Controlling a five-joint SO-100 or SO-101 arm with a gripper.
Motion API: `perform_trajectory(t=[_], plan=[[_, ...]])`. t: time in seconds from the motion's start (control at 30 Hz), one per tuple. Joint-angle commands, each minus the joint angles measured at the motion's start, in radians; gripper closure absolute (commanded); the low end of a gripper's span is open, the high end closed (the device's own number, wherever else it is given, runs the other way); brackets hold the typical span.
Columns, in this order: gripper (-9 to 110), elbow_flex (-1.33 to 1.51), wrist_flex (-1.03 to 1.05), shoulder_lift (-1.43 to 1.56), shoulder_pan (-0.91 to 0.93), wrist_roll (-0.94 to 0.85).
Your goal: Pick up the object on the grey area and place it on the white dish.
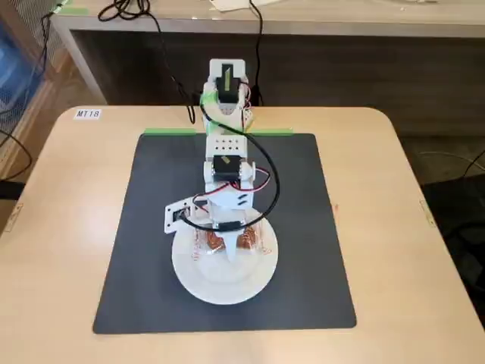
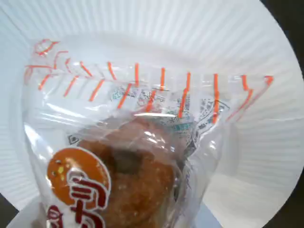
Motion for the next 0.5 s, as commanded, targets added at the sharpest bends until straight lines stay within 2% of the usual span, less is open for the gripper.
perform_trajectory(t=[0.0, 0.17, 0.27, 0.37, 0.47], plan=[[64, -0.055, 0.034, 0.103, 0.008, -0.005], [61, -0.055, 0.104, 0.183, 0.021, -0.018], [64, -0.055, 0.146, 0.256, 0.026, -0.020], [74, -0.054, 0.183, 0.350, 0.025, -0.015], [93, -0.029, 0.212, 0.465, 0.020, -0.003]])
